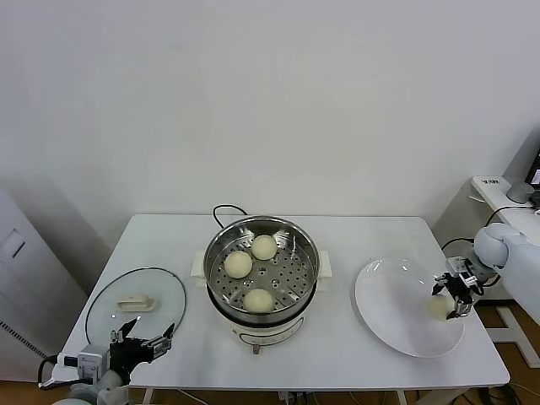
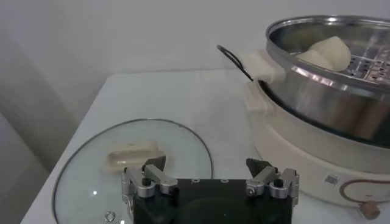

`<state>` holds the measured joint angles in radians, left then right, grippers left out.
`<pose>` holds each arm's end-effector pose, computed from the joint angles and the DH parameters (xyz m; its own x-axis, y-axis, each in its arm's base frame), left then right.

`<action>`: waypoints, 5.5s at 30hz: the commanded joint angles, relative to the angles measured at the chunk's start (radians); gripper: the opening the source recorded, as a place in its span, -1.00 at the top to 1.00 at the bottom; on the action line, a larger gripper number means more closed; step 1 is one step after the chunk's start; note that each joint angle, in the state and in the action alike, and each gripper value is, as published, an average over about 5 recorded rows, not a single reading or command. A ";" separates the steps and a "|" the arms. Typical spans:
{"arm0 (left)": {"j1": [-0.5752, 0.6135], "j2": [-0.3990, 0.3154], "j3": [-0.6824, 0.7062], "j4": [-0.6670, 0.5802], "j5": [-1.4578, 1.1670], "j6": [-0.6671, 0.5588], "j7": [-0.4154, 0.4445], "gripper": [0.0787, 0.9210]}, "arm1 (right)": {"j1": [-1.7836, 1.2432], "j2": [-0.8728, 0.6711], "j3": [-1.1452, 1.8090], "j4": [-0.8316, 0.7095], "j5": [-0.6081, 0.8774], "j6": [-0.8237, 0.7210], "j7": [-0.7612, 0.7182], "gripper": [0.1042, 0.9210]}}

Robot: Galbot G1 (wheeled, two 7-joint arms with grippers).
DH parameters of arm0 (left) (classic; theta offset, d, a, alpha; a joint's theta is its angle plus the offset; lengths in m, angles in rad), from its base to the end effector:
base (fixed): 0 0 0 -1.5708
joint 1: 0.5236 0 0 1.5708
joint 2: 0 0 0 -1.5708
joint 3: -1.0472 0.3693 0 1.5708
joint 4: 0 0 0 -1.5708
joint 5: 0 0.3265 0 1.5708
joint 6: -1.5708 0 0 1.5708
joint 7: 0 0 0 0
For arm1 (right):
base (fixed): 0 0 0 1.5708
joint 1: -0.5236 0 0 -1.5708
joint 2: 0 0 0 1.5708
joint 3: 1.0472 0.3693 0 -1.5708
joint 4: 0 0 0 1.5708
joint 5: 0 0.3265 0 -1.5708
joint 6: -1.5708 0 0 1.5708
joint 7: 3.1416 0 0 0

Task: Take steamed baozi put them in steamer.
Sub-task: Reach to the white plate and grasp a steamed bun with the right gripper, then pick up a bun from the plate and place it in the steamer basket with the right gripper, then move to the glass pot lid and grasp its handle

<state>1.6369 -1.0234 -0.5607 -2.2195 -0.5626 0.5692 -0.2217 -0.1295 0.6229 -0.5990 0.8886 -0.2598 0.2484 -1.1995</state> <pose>0.1372 0.0978 -0.2625 -0.8352 0.0744 0.5449 0.1068 0.9939 0.0280 0.4805 -0.3339 -0.2294 -0.0592 -0.0496 0.9970 -0.9887 -0.1349 -0.0654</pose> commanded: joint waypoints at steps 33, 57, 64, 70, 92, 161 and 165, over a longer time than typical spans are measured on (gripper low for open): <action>0.000 -0.008 0.010 -0.039 0.006 0.018 -0.033 -0.77 | 0.989 0.068 -0.936 0.438 0.891 -0.440 0.030 0.17; 0.000 -0.004 0.014 -0.027 0.008 0.014 -0.030 -0.77 | 1.033 0.332 -1.020 0.624 1.231 -0.772 0.367 0.17; -0.003 -0.003 0.013 -0.024 0.008 0.014 -0.030 -0.77 | 0.962 0.365 -1.005 0.619 1.239 -0.811 0.442 0.17; -0.003 -0.005 0.012 -0.020 0.007 0.014 -0.030 -0.77 | 0.896 0.385 -0.992 0.608 1.229 -0.832 0.496 0.17; -0.008 -0.014 0.010 -0.002 0.005 0.012 -0.028 -0.77 | 0.753 0.428 -0.955 0.574 1.196 -0.861 0.568 0.03; -0.009 -0.054 -0.069 -0.021 0.229 -0.107 0.061 -0.77 | -1.205 0.480 1.342 0.752 0.799 -0.171 0.954 -0.76; 0.021 -0.038 -0.066 0.028 0.453 -0.177 0.084 -0.77 | -1.240 0.502 1.370 0.748 0.779 -0.162 0.938 -0.76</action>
<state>1.6226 -1.0781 -0.6266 -2.2438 -0.4394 0.4791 -0.1741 -1.1513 0.9749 0.5656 1.6167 0.6373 0.0606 -0.2428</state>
